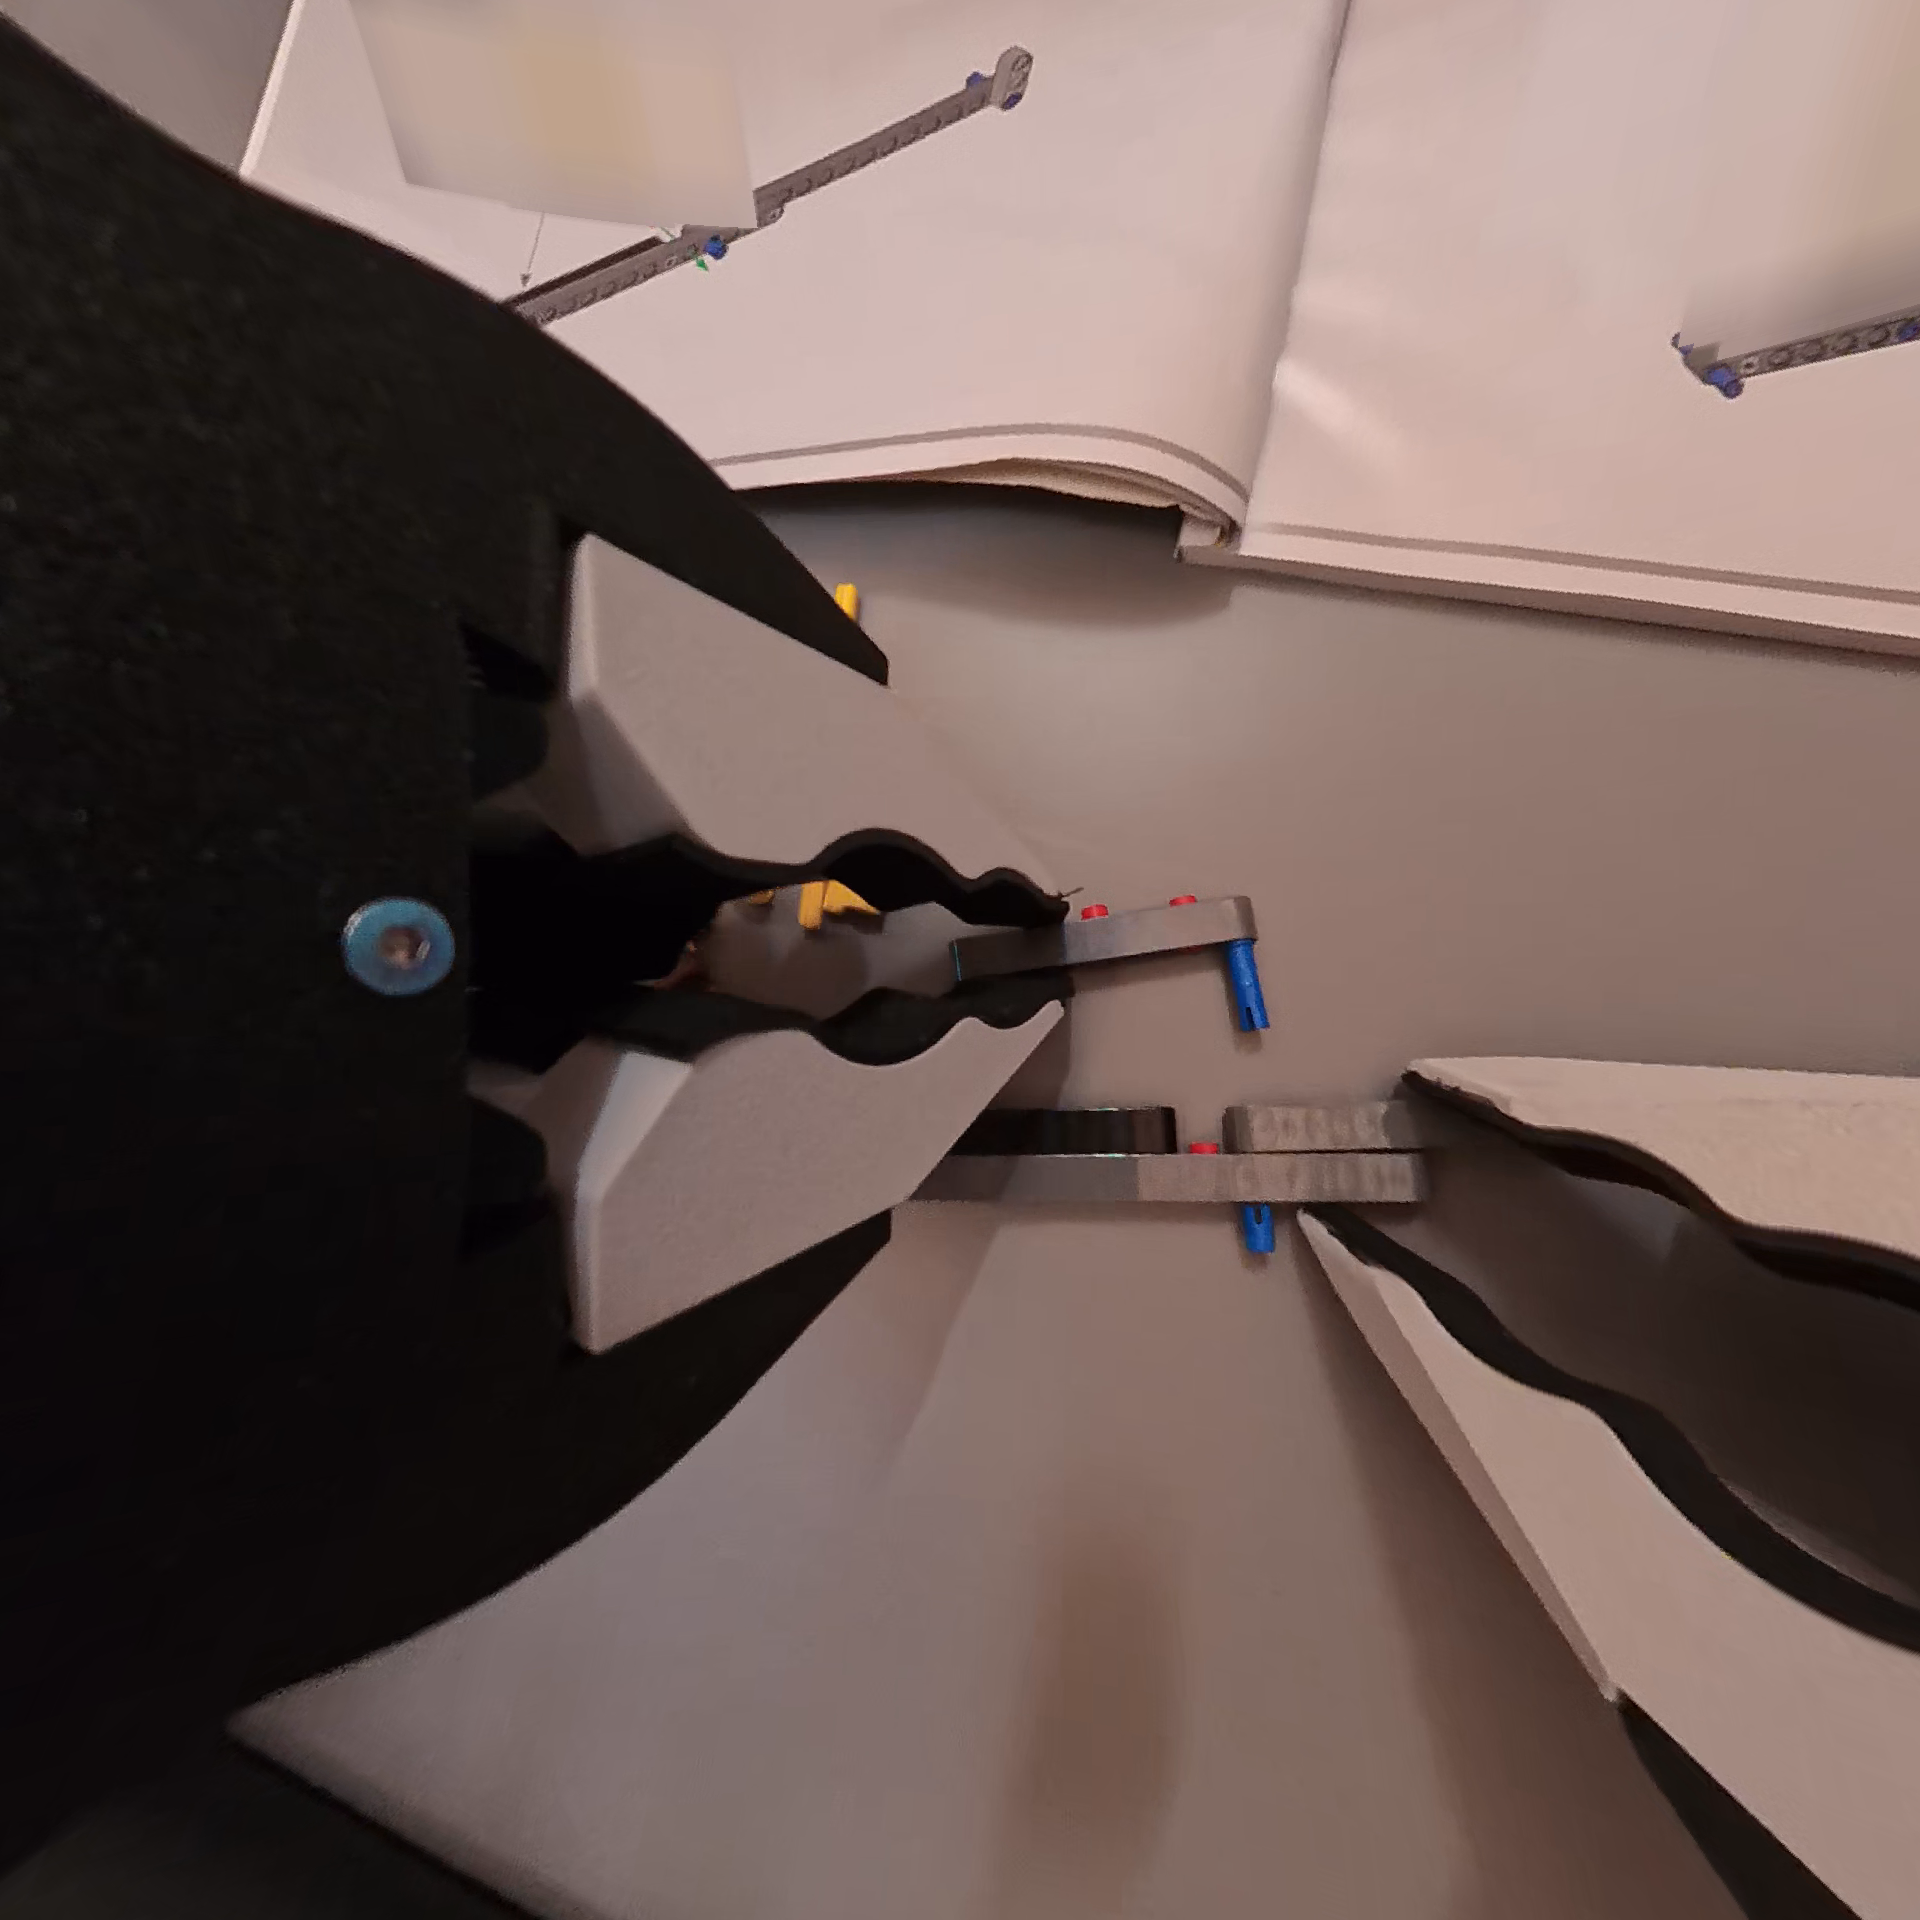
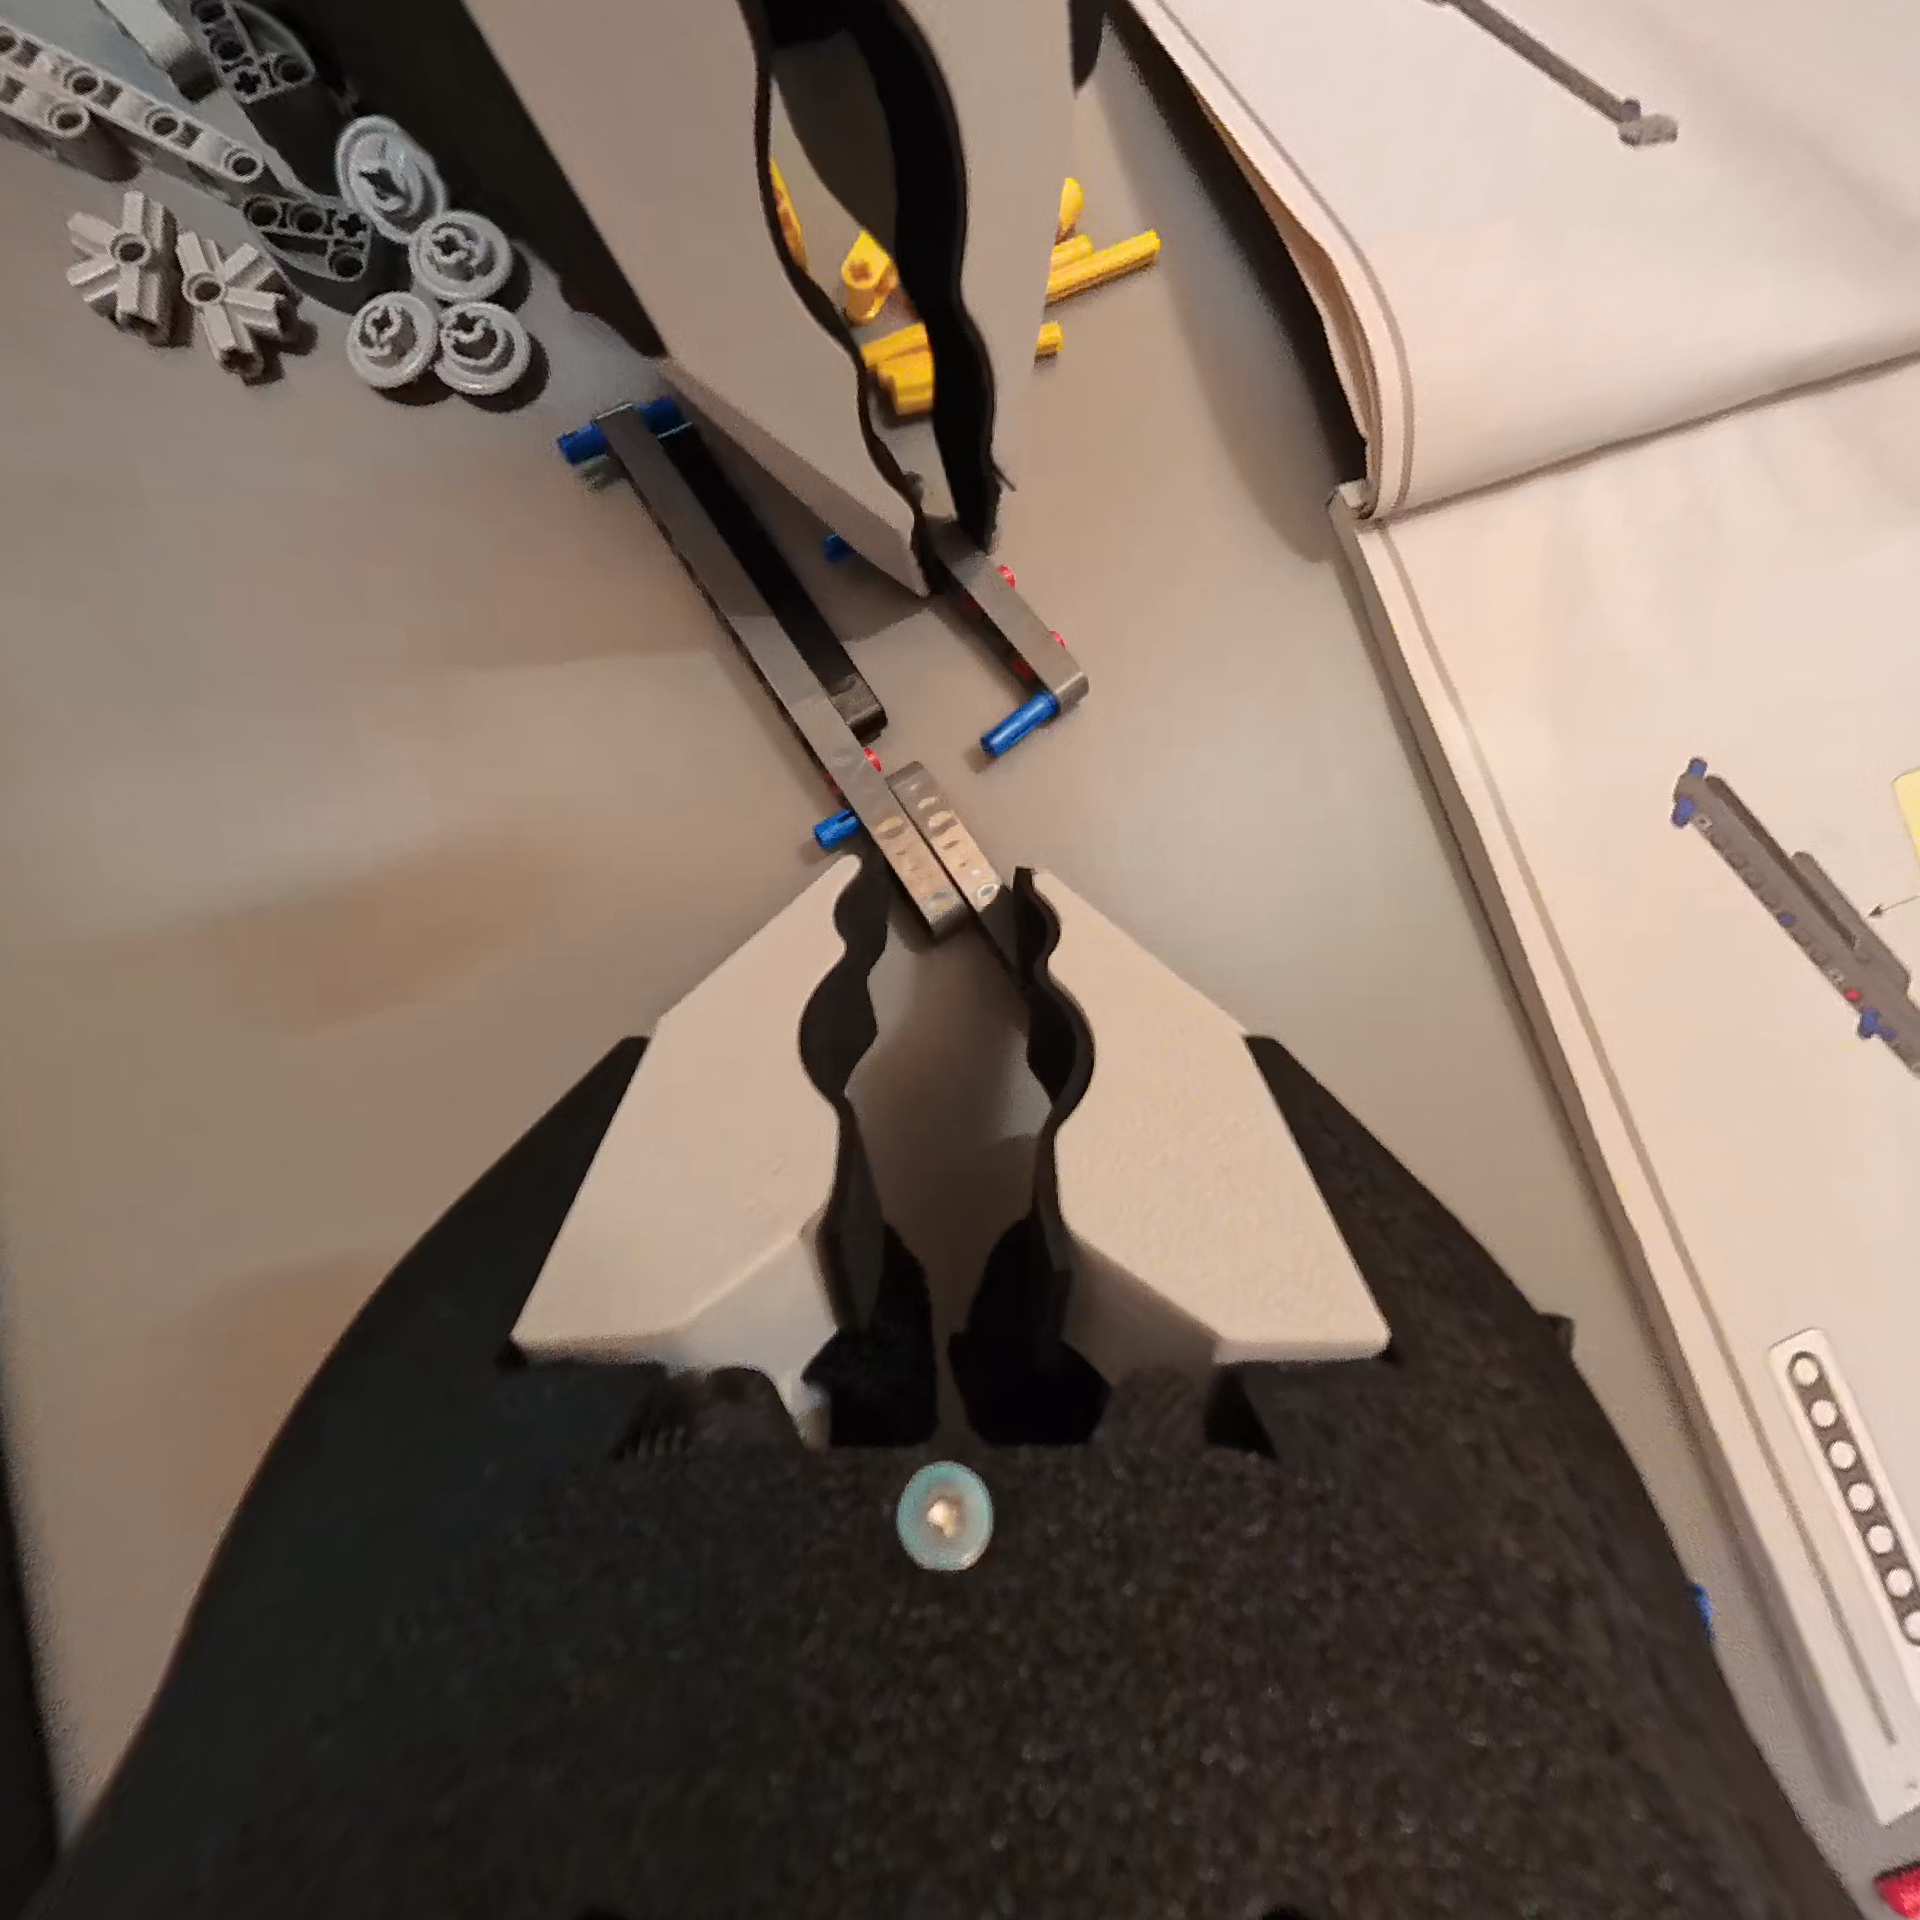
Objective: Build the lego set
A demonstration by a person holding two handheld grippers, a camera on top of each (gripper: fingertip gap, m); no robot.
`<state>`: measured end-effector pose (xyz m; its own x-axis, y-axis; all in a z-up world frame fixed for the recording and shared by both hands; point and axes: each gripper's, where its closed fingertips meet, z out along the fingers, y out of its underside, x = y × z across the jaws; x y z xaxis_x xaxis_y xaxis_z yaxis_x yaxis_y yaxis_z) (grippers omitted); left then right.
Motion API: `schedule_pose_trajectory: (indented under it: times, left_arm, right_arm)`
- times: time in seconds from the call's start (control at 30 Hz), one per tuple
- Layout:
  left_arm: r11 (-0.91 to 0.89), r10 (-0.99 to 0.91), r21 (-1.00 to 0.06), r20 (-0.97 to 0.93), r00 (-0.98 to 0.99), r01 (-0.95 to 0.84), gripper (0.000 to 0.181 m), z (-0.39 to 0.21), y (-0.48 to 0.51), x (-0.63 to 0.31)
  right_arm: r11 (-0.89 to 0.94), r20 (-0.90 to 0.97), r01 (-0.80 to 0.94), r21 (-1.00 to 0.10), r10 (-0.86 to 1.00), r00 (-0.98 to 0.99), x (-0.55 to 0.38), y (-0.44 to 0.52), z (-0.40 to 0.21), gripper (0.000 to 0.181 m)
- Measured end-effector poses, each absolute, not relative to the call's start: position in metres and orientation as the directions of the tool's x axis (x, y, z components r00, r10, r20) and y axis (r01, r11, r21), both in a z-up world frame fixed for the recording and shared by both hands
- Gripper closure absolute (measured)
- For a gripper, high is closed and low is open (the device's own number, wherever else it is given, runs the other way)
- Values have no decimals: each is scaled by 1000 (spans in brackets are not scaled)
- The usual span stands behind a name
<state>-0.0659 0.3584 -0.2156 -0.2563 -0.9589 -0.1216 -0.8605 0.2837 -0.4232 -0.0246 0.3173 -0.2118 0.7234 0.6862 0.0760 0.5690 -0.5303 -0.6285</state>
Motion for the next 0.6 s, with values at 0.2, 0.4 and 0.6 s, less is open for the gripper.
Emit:
schedule_pose_trajectory:
  times: [0.2,0.4,0.6]
  left_arm:
    - [321,-947,-420,-140,-289,-849,175,-215,355,-61]
    - [330,-944,-430,-134,-302,-840,175,-215,353,-59]
    - [326,-945,-439,-130,-300,-837,174,-215,353,-59]
  right_arm:
    - [-581,21,527,-621,659,752,-25,314,-212,157]
    - [-584,-22,496,-643,661,750,-25,314,-212,155]
    - [-583,-55,469,-664,663,747,-24,316,-213,155]
